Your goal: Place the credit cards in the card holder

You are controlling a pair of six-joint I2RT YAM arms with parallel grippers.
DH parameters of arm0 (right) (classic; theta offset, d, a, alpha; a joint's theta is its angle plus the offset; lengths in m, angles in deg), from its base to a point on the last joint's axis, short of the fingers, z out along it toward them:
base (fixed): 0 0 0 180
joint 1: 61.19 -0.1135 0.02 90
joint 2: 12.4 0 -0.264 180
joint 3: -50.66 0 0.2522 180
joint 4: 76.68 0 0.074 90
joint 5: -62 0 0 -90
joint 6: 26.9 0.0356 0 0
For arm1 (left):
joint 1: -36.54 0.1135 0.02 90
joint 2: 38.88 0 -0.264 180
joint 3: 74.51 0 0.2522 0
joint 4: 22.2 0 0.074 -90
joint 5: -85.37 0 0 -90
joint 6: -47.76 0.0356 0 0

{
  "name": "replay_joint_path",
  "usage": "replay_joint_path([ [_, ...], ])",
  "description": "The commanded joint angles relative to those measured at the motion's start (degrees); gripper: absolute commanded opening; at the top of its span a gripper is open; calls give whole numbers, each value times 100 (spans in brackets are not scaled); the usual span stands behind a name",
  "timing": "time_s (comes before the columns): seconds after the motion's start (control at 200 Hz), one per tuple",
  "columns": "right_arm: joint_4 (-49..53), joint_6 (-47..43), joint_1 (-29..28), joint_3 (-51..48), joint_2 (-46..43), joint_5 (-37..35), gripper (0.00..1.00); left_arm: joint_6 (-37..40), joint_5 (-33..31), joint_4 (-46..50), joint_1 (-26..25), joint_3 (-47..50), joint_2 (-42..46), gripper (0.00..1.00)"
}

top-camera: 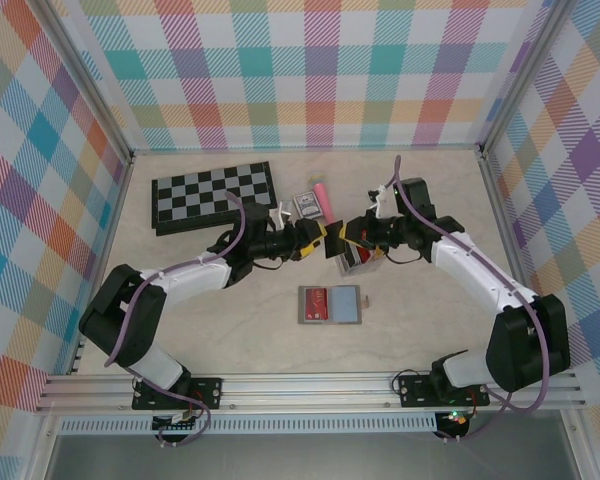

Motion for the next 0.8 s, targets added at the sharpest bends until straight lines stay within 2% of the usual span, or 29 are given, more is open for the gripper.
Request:
replay_joint_path([
  [0.0, -794, 423, 66, -115, -80, 658, 4, -171, 265, -480, 43, -51, -55, 49],
  [0.07, -965, 534, 72, -194, -72, 725, 5, -181, 274, -487, 43, -40, -57, 47],
  [0.145, -977, 552, 76, -206, -17, 749, 5, -196, 244, -530, 42, 9, -10, 40],
  [0.32, -617, 362, 81, -189, 55, 524, 5, -157, 109, -472, 48, 97, 139, 17],
  [0.425, -285, 179, 81, -192, 64, 309, 9, -55, 51, -311, 51, 143, 239, 0],
  [0.53, 294, -75, 80, -219, 15, -92, 19, 145, 16, 22, 52, 173, 356, 0],
  [0.62, 911, -337, 13, -309, -44, -770, 29, 571, -128, 782, 35, 187, 512, 0],
  [0.695, 1050, -394, -190, -522, -91, -1130, 31, 904, -369, 1372, -7, 306, 695, 0],
  [0.795, 1216, -344, -680, -702, -24, -1699, 31, 1015, -593, 1610, -116, 591, 846, 0],
])
